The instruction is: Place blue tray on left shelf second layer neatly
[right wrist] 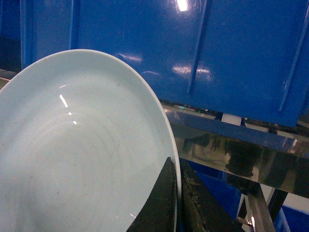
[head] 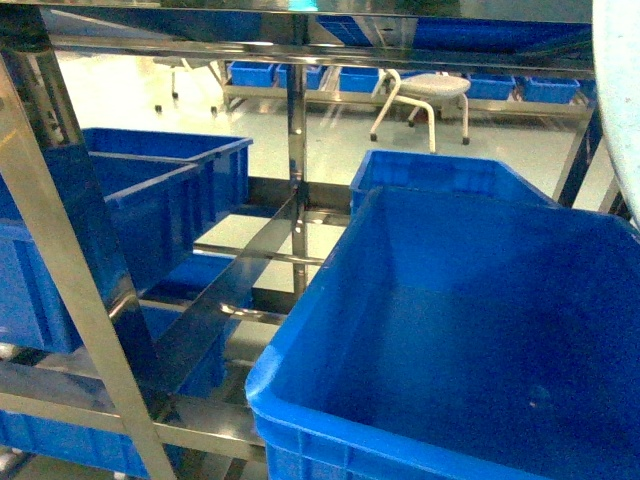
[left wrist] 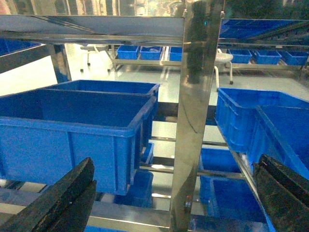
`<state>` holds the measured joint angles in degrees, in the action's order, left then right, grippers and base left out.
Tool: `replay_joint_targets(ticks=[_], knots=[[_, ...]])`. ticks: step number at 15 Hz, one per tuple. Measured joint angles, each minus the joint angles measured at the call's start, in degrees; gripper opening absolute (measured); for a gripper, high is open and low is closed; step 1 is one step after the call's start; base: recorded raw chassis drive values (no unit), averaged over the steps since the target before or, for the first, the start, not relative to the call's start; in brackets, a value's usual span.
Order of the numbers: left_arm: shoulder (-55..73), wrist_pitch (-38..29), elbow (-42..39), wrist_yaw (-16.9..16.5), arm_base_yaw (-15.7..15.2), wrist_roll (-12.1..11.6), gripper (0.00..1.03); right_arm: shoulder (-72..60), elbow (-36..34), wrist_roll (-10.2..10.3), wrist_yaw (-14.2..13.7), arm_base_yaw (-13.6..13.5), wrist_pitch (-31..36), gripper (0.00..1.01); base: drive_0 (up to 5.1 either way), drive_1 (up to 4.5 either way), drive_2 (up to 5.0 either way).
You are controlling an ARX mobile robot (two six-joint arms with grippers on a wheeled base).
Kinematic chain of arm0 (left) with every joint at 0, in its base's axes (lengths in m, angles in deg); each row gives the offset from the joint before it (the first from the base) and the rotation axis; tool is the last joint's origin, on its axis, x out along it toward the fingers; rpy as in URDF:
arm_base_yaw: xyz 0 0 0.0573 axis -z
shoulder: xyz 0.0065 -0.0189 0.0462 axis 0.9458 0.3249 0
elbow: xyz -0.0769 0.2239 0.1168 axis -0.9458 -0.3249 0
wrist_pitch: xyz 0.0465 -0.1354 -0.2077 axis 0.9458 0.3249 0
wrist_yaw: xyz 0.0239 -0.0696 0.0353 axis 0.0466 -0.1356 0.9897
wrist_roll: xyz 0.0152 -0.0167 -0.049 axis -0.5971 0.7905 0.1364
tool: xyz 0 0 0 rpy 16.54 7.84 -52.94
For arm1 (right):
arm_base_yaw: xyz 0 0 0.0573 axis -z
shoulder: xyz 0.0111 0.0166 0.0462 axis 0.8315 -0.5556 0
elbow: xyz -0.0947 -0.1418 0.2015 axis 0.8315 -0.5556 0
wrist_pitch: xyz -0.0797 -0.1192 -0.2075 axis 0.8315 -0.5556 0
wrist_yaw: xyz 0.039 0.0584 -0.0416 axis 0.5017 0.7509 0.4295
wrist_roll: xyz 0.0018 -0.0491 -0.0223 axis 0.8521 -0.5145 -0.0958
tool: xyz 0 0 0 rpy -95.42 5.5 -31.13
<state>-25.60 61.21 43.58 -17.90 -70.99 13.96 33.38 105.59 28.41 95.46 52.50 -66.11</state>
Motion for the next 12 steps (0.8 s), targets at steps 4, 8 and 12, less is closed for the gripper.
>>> replay_joint_targets(ticks=[4,8,12], knots=[[0.0,0.0,0.0,0.0,0.0,0.0,0.98,0.0,0.0,0.0,0.0,0.0,0.0,0.02,0.0,0.0,0.0],[0.0,0.0,0.0,0.0,0.0,0.0,0.98,0.0,0.0,0.0,0.0,0.0,0.0,0.02,0.0,0.0,0.0],[0.0,0.0,0.0,0.0,0.0,0.0,0.98,0.0,0.0,0.0,0.0,0.0,0.0,0.02,0.0,0.0,0.0]])
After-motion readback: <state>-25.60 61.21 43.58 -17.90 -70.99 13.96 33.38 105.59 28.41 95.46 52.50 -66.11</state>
